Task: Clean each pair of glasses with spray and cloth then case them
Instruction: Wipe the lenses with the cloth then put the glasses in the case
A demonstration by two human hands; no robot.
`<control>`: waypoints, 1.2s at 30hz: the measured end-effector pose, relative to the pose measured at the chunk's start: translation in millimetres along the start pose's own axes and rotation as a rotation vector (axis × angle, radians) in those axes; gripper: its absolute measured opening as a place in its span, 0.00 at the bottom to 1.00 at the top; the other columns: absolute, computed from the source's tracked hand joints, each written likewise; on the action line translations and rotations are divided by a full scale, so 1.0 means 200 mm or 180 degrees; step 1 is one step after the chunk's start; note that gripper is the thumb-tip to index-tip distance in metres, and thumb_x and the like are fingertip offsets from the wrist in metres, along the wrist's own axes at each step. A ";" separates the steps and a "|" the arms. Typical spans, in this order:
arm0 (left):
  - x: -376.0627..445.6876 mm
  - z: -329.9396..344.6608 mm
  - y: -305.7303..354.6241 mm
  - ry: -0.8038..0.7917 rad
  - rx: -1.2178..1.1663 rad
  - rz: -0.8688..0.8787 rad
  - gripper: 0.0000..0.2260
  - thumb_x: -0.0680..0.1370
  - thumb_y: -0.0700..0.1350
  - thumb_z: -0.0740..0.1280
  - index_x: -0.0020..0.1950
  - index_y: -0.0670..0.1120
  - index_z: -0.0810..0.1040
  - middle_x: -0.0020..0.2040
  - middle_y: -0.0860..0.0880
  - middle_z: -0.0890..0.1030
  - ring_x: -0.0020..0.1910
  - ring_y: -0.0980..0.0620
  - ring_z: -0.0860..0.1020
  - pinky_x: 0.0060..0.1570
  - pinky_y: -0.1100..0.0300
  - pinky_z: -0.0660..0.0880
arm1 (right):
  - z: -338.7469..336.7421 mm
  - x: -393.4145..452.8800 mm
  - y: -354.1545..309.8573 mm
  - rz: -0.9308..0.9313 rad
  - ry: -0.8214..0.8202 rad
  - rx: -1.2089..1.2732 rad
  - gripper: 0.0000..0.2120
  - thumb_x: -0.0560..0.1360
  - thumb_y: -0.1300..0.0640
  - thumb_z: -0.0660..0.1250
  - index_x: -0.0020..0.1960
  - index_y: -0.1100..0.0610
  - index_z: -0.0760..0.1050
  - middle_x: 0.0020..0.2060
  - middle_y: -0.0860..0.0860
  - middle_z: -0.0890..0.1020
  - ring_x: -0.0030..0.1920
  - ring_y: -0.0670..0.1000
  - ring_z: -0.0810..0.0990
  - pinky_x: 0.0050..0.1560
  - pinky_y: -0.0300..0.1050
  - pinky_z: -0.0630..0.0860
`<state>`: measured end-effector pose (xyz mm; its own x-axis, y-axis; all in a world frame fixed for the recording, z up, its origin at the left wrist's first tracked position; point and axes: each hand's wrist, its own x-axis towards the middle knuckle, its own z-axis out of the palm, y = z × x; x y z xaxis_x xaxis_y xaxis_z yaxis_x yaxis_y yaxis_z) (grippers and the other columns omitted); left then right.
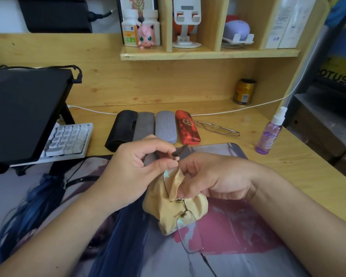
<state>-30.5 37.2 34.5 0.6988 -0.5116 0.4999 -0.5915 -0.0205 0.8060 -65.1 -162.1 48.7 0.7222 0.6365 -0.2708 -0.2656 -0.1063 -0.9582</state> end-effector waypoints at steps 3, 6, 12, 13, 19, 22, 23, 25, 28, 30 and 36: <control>0.00 0.01 0.03 -0.0031 -0.0030 -0.0038 0.04 0.74 0.42 0.73 0.43 0.51 0.82 0.43 0.46 0.82 0.43 0.51 0.79 0.49 0.63 0.74 | 0.01 0.00 -0.01 0.0071 0.0104 -0.0035 0.11 0.74 0.77 0.65 0.47 0.63 0.78 0.36 0.51 0.85 0.37 0.46 0.85 0.41 0.38 0.80; 0.00 0.02 0.03 -0.0083 -0.0070 -0.0062 0.05 0.74 0.41 0.72 0.44 0.51 0.83 0.44 0.49 0.83 0.44 0.51 0.80 0.49 0.62 0.75 | 0.04 0.01 0.00 -0.0067 0.0267 -0.0426 0.07 0.69 0.70 0.72 0.43 0.60 0.80 0.35 0.50 0.84 0.36 0.45 0.82 0.42 0.37 0.77; 0.00 0.01 0.02 -0.0002 -0.0051 -0.0044 0.07 0.75 0.40 0.74 0.44 0.53 0.83 0.44 0.53 0.84 0.45 0.54 0.81 0.49 0.64 0.76 | 0.05 0.02 0.01 -0.0312 0.0514 -0.0551 0.10 0.74 0.66 0.72 0.38 0.54 0.82 0.35 0.51 0.83 0.37 0.47 0.82 0.45 0.44 0.76; 0.00 0.01 0.01 0.0034 -0.0014 -0.0016 0.08 0.75 0.39 0.74 0.44 0.54 0.83 0.44 0.53 0.84 0.45 0.53 0.81 0.49 0.64 0.76 | 0.05 0.02 0.01 -0.0341 0.0471 -0.0451 0.10 0.76 0.65 0.71 0.40 0.54 0.82 0.35 0.50 0.83 0.37 0.46 0.82 0.43 0.44 0.76; 0.00 -0.01 0.00 0.0014 -0.0076 -0.0008 0.11 0.74 0.39 0.73 0.43 0.56 0.84 0.43 0.49 0.83 0.45 0.46 0.81 0.50 0.56 0.77 | 0.01 0.00 0.02 -0.0103 -0.0327 0.0351 0.14 0.78 0.71 0.58 0.58 0.62 0.77 0.48 0.53 0.83 0.50 0.51 0.84 0.55 0.46 0.79; 0.00 -0.01 0.01 0.0000 -0.0087 -0.0017 0.11 0.75 0.36 0.74 0.43 0.54 0.83 0.43 0.49 0.83 0.44 0.48 0.80 0.50 0.60 0.75 | 0.01 0.00 0.02 0.0017 -0.0461 0.0569 0.16 0.75 0.73 0.58 0.54 0.61 0.80 0.46 0.54 0.85 0.47 0.51 0.85 0.52 0.45 0.81; 0.00 -0.01 0.02 -0.0017 -0.0066 -0.0032 0.11 0.75 0.36 0.74 0.43 0.53 0.83 0.43 0.49 0.83 0.44 0.49 0.80 0.50 0.62 0.74 | 0.02 0.01 0.01 0.0077 -0.0445 0.0585 0.16 0.75 0.73 0.59 0.49 0.60 0.82 0.43 0.53 0.85 0.44 0.49 0.85 0.49 0.43 0.81; 0.00 -0.01 0.02 -0.0092 0.0008 -0.0055 0.08 0.75 0.38 0.74 0.44 0.52 0.83 0.43 0.50 0.82 0.44 0.50 0.80 0.49 0.63 0.74 | 0.03 0.01 0.01 0.0181 -0.0393 0.0539 0.16 0.73 0.72 0.60 0.42 0.59 0.83 0.37 0.52 0.85 0.38 0.48 0.85 0.43 0.41 0.81; 0.00 0.00 0.02 -0.0190 0.0105 -0.0041 0.08 0.76 0.37 0.74 0.46 0.51 0.84 0.42 0.52 0.82 0.42 0.52 0.79 0.47 0.64 0.73 | 0.04 0.02 0.00 0.0288 -0.0321 0.0454 0.18 0.74 0.73 0.61 0.38 0.57 0.84 0.35 0.51 0.85 0.37 0.47 0.85 0.42 0.39 0.81; 0.00 0.00 0.02 -0.0136 0.0113 -0.0018 0.08 0.76 0.38 0.73 0.46 0.51 0.83 0.43 0.52 0.82 0.43 0.53 0.79 0.47 0.65 0.73 | 0.05 0.02 0.00 0.0220 -0.0168 0.0347 0.19 0.75 0.74 0.63 0.36 0.55 0.84 0.34 0.50 0.85 0.36 0.46 0.85 0.42 0.38 0.80; 0.01 0.01 0.02 0.0224 0.0132 -0.0037 0.08 0.75 0.38 0.73 0.46 0.52 0.83 0.44 0.53 0.84 0.45 0.54 0.81 0.49 0.63 0.77 | 0.07 0.04 0.01 -0.0266 0.0607 0.0311 0.12 0.73 0.73 0.69 0.38 0.57 0.82 0.33 0.50 0.84 0.35 0.47 0.83 0.41 0.39 0.78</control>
<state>-32.1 35.1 37.4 0.7315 -0.4494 0.5128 -0.5983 -0.0624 0.7988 -68.6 -145.8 45.6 0.8496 0.4829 -0.2121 -0.2536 0.0213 -0.9671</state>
